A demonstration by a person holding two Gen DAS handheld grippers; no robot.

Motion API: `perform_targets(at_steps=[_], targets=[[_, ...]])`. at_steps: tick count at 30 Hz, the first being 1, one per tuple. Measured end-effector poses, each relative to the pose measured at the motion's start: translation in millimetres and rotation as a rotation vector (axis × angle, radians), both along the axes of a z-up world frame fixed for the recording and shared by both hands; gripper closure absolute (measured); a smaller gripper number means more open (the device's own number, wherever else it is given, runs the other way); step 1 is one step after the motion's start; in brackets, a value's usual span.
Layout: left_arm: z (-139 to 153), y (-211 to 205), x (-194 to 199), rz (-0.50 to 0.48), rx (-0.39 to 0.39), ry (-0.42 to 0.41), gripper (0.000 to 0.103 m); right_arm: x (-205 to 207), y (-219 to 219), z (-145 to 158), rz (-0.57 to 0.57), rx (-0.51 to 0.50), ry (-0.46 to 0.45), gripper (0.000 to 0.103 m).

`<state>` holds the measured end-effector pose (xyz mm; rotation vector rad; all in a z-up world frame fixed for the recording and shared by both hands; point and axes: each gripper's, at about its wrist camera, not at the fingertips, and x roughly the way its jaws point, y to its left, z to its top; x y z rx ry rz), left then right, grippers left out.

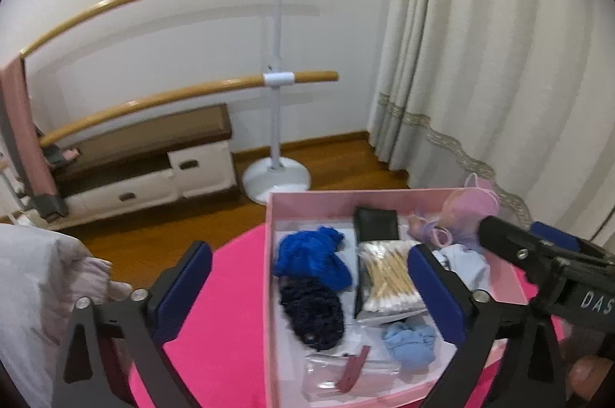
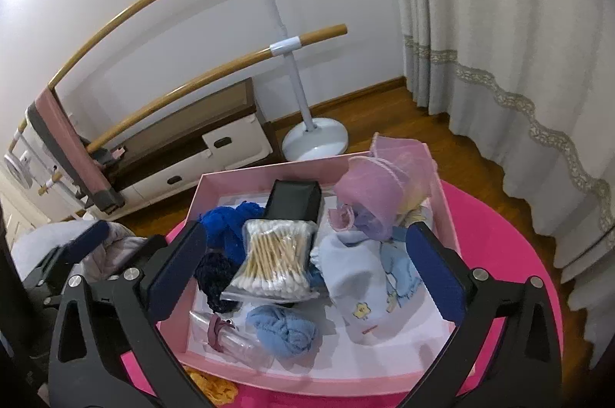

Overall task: Organize soft objects
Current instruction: 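Drop the black crochet into the pink box with the left tool while the right drops the swab bag, then withdraw both open tools from the pink box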

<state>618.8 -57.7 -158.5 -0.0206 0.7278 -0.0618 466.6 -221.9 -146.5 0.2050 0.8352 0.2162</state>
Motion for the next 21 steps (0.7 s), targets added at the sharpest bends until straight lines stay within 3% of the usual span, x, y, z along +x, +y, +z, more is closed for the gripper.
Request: perform_targets(at_steps=[5,21], targets=[[7,-5,-31,0.044,0.090,-0.074,0.000,-18,-8,14,-0.027,0.007,-0.035,0.000],[33,8,-170,0.071,0.068,-0.181,0.000,-128,-21,73,-0.050,0.008,-0.196,0.000]])
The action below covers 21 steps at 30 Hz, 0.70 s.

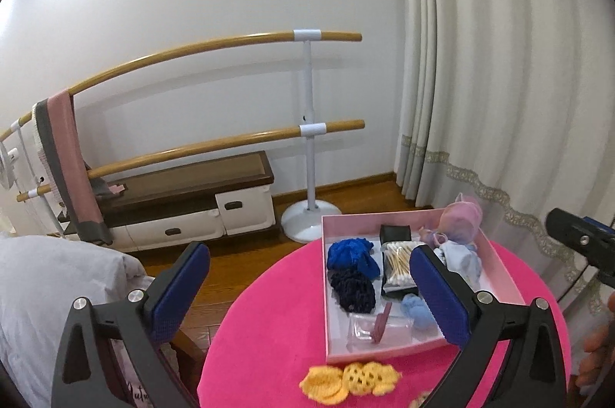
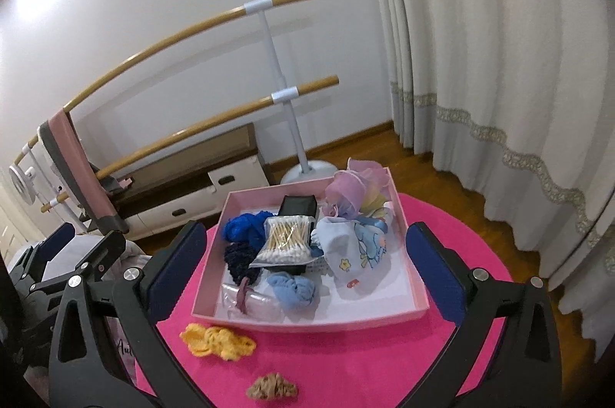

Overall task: Organize soft objects
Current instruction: 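Withdraw both open tools from the pink box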

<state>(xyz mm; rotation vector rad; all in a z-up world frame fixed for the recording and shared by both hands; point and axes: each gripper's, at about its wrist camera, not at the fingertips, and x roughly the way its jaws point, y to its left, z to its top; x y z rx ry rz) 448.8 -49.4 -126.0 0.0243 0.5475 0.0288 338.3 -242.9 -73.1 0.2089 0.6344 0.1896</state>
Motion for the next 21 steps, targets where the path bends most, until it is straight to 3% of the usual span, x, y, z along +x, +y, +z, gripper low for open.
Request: perform_targets(at_steps=[13,21], targets=[[16,12,-140,-0.023,-0.016,-0.021,0.000,-109,1,5,-0.027,-0.066,-0.093,0.000],[18,8,-177,-0.029,0.000,-0.003,0.000,-153,8,-11,-0.029,-0.091,-0.080,0.000]])
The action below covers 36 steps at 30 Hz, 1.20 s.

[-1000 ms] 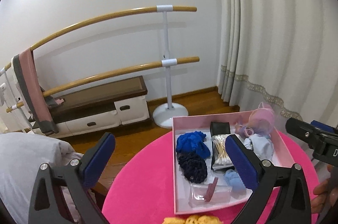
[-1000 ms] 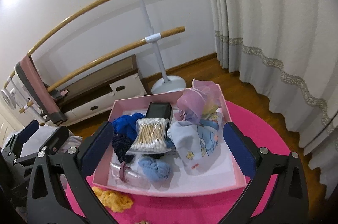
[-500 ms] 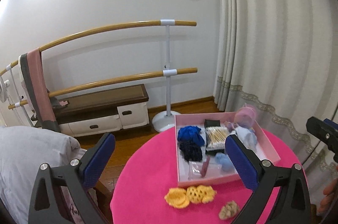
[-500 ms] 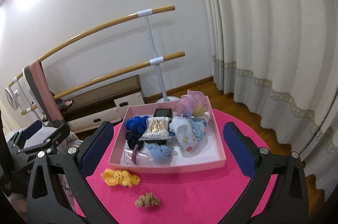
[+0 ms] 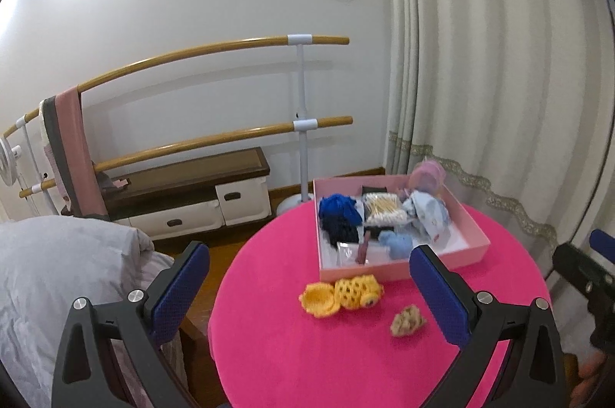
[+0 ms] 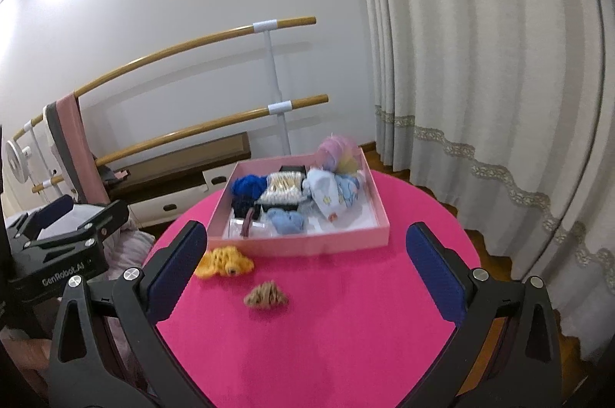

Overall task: Organize soft objects
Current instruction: 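Withdraw both open tools from the pink box, then grasp the tan scrunchie with the right tool while the left grasps the yellow crochet piece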

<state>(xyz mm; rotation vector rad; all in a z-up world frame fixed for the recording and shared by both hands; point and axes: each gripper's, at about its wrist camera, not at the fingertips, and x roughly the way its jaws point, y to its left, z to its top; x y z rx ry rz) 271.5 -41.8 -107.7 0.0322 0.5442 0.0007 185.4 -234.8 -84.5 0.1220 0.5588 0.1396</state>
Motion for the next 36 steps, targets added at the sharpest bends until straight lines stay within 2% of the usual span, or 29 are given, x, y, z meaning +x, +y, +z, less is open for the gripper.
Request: perform_targets(at_steps=[8,21,36], targets=[[-4,6,-22,0.017,-0.005,0.042,0.000,-24,5,-23,-0.008,-0.014,0.039,0.000],[-8,7,-42,-0.003,-0.004,0.068,0.000,-28,13,-29,-0.019,-0.035,0.042,0.000],[-24,8,-17,-0.017,-0.024,0.139,0.000,-9,12,-46,-0.001,-0.044,0.089,0.000]])
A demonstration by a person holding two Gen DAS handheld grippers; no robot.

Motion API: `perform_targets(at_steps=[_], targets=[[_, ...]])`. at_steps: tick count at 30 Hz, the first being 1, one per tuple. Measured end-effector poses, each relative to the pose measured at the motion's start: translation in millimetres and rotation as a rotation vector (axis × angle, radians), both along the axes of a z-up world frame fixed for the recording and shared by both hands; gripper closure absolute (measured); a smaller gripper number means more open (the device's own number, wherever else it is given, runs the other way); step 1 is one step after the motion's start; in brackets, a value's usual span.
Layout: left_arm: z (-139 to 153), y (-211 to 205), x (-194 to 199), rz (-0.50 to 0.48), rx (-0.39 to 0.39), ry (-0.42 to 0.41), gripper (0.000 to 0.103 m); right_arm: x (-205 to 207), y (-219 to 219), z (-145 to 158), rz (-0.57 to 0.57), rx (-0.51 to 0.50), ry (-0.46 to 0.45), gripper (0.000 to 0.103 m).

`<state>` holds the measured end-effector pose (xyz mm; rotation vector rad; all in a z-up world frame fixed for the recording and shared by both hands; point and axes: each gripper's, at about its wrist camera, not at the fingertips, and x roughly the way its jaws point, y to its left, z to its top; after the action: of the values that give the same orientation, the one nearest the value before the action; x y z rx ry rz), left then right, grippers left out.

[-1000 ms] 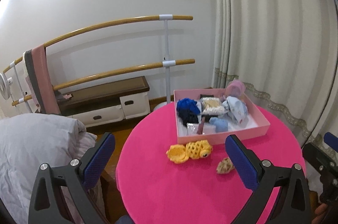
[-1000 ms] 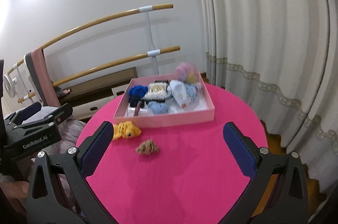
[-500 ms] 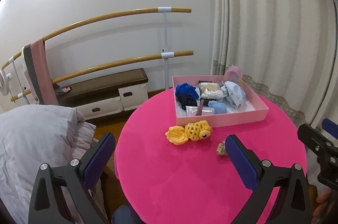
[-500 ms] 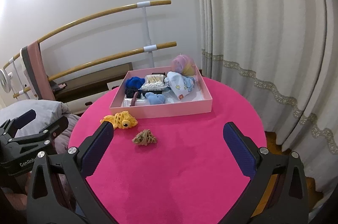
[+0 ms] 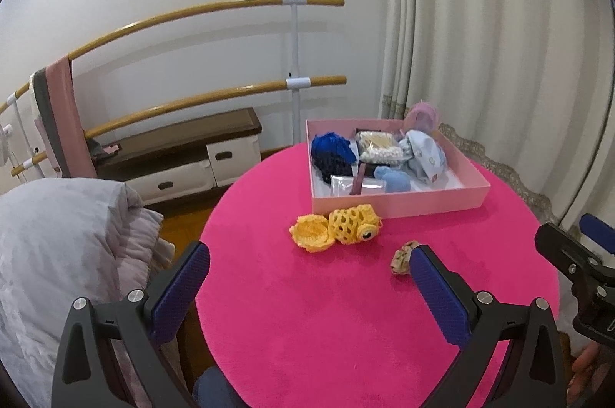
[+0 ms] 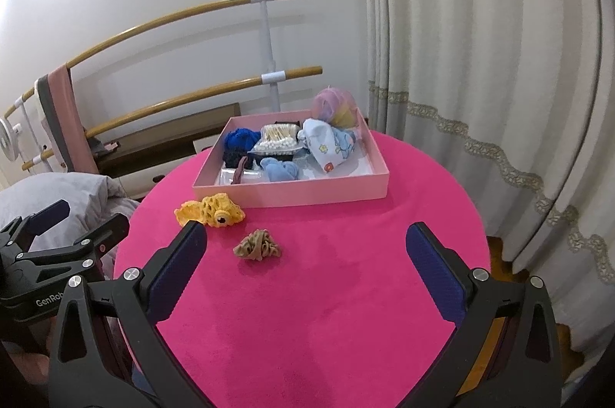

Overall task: Organize soft objects
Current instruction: 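Grasp the tan scrunchie with the right tool while the left grasps the yellow crochet piece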

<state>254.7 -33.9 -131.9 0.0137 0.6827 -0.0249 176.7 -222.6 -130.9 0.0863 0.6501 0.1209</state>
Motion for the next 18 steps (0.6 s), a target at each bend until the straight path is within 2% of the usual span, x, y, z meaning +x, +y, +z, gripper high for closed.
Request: perform_targets(at_steps=[13,18], targets=[[-42,-2,70,-0.010,-0.002,0.116,0.000,57,15,-63,0.084,-0.014,0.174,0.000],[-62,-1,101,0.000,0.010,0.149,0.001,77,24,-85,0.119,-0.007,0.229,0.006]])
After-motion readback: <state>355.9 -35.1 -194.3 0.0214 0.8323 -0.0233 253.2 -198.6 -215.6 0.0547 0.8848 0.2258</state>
